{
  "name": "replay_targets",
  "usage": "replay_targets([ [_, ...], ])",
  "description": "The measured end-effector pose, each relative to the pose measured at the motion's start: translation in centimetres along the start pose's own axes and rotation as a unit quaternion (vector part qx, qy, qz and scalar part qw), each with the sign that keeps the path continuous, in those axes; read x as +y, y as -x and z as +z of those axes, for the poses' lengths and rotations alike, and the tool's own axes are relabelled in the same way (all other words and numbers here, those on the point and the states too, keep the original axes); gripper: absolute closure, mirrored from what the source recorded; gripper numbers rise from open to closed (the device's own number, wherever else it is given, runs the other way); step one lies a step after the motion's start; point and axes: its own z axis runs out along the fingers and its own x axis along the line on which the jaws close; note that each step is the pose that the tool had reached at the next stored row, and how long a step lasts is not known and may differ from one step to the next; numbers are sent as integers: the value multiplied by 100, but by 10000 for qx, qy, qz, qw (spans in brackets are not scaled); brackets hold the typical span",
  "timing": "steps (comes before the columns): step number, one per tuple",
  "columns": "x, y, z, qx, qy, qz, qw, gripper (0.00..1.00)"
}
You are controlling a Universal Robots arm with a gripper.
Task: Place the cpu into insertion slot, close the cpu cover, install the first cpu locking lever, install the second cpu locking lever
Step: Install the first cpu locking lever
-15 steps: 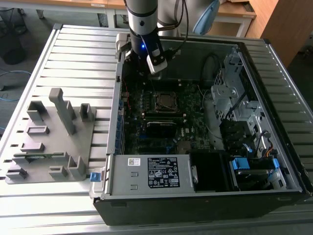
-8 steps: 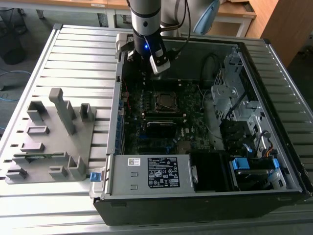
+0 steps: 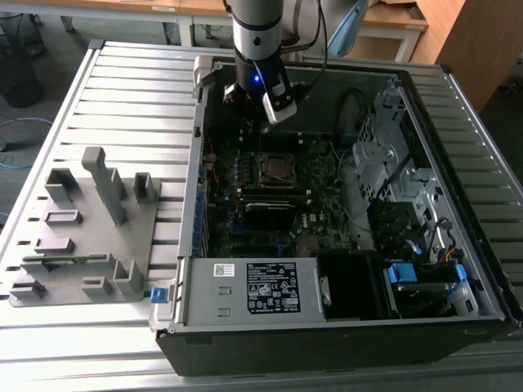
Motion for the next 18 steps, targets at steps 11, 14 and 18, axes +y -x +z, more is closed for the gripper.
replay_targets([
  [11, 5, 92, 7, 8, -19, 2, 10000, 89],
  [14, 5, 108, 9, 15, -55, 4, 10000, 89],
  [18, 7, 186, 23, 18, -56, 5, 10000, 89],
])
